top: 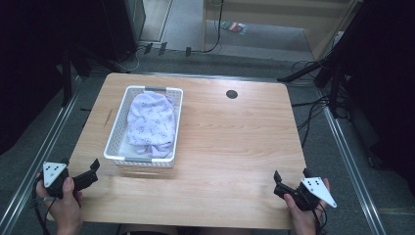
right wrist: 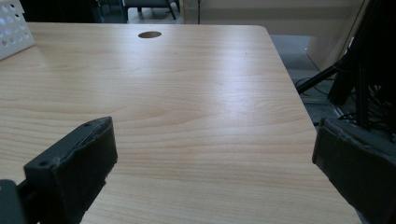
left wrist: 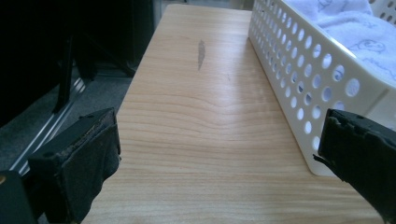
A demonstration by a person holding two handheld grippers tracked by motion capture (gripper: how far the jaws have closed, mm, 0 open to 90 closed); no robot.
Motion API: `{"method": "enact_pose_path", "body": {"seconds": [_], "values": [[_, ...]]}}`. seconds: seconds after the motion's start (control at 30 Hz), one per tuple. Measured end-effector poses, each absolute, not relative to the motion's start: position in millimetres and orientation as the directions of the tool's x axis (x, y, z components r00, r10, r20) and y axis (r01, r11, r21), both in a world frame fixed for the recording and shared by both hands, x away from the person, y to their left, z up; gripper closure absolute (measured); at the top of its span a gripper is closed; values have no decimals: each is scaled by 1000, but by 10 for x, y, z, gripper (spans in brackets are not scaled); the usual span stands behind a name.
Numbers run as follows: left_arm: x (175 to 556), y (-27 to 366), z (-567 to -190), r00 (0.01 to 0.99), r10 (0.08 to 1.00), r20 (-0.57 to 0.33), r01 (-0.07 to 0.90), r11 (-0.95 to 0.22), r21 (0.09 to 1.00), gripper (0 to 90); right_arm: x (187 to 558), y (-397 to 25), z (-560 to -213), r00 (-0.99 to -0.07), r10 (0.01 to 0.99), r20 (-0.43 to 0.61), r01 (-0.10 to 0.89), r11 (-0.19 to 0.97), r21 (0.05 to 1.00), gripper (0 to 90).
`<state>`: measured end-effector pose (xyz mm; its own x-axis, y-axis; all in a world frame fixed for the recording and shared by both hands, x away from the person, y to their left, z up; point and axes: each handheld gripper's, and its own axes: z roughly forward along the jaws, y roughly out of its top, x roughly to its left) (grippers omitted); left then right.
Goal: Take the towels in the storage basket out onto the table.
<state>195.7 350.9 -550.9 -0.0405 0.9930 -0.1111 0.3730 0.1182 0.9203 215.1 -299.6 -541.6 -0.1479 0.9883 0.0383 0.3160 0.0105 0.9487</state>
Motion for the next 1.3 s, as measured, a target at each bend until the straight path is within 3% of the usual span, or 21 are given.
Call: {"method": "enact_pose_path", "body": {"seconds": [0.2,0.43,0.87,0.97,1.3], "values": [[1966,3535,-5444,-27,991,-134,378,134,916,0,2152,-2992,-5427,-158,986,47,324,7,946,0],[2060,3469,-5086,-1,998,-64,370,60,927,0,2160,-2967,-5438,-178,984,31,330,30,944,0],[2535,3037,-4658,188,982,-21,491,-75,868,0,2178,-2964,-5447,-196,980,44,349,28,937,1],[2678,2886,-4555,240,970,34,526,-160,835,0,2186,-2965,-5449,-200,979,41,352,33,935,1],[3092,2666,-4513,343,939,8,645,-242,725,0,2209,-2973,-5451,-216,975,53,371,32,928,1]]}}
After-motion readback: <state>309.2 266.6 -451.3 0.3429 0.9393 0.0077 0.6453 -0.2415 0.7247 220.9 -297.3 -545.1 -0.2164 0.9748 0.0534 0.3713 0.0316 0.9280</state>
